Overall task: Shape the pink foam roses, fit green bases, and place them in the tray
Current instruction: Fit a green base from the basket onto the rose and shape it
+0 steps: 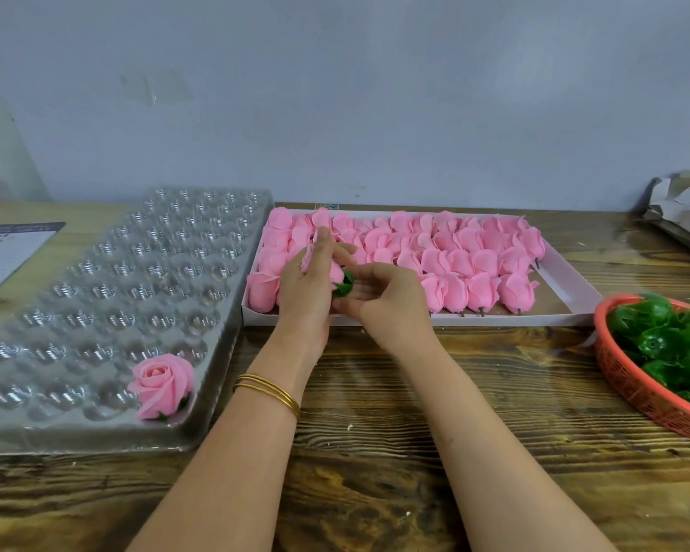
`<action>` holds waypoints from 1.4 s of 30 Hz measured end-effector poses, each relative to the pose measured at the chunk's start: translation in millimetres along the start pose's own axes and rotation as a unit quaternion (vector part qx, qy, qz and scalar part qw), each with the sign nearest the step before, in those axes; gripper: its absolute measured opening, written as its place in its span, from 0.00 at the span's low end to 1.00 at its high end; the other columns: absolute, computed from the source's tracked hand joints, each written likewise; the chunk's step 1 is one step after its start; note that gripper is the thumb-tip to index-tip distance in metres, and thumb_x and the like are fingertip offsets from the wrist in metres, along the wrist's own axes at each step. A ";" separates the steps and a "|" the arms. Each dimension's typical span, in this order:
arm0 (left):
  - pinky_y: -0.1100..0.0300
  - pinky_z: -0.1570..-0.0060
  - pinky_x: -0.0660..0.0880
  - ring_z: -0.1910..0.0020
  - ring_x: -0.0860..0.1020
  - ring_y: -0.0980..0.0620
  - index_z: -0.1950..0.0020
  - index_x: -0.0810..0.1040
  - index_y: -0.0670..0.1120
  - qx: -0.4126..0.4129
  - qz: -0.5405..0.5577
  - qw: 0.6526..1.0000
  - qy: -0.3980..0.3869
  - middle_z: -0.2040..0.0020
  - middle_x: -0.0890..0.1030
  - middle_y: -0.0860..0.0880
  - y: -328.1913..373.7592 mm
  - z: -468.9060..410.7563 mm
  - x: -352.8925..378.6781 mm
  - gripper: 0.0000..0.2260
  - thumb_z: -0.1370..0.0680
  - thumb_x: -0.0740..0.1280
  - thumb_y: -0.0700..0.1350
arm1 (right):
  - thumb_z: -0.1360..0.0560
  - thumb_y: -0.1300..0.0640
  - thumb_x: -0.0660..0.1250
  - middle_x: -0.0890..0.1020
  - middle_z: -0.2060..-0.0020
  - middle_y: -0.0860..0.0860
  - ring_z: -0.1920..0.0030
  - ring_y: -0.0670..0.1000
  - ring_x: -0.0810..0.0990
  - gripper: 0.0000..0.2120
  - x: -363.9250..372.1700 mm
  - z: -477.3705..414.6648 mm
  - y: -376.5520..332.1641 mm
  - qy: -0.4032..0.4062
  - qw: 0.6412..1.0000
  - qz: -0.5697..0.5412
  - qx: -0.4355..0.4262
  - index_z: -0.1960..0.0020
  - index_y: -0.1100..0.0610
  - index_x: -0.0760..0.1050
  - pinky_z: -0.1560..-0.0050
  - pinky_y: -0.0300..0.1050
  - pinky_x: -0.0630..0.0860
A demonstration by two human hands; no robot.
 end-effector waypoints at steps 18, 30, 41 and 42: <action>0.49 0.50 0.78 0.47 0.82 0.47 0.66 0.83 0.51 0.022 -0.041 0.999 0.003 0.55 0.85 0.47 3.0 -3.2 -4.8 0.21 0.19 0.61 0.59 | 0.26 0.76 0.61 0.83 0.55 0.59 0.55 0.56 0.86 0.14 12.9 0.8 16.1 -0.029 0.948 -0.294 0.114 0.47 0.65 0.79 0.50 0.45 0.82; 0.57 0.56 0.77 0.55 0.82 0.53 0.56 0.82 0.44 0.054 -0.074 0.996 0.014 0.58 0.84 0.46 3.6 -1.0 -3.9 0.19 0.18 0.60 0.56 | 0.20 0.70 0.58 0.84 0.46 0.57 0.48 0.50 0.84 0.13 25.0 5.5 10.7 -0.037 0.916 -0.381 0.119 0.40 0.68 0.77 0.47 0.45 0.81; 0.57 0.51 0.77 0.57 0.82 0.57 0.59 0.81 0.42 0.080 -0.080 0.994 0.013 0.60 0.84 0.50 9.7 -1.2 -3.6 0.19 0.17 0.60 0.53 | 0.22 0.71 0.63 0.83 0.69 0.49 0.61 0.49 0.85 0.06 18.1 10.9 9.9 0.005 0.927 -0.350 0.131 0.50 0.66 0.78 0.51 0.44 0.83; 0.57 0.50 0.78 0.56 0.82 0.57 0.59 0.81 0.42 0.082 -0.080 0.993 0.012 0.60 0.84 0.50 9.7 -1.7 -3.6 0.20 0.17 0.60 0.53 | 0.22 0.71 0.63 0.84 0.68 0.50 0.61 0.49 0.85 0.06 17.7 10.7 10.0 0.005 0.926 -0.353 0.132 0.49 0.67 0.78 0.52 0.44 0.83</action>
Point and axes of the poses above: each hand's wrist, its own z-axis away from the middle knuckle, its own x-axis out of the palm, y = z × x, the point moved 9 cm from there along -z, towards the middle knuckle
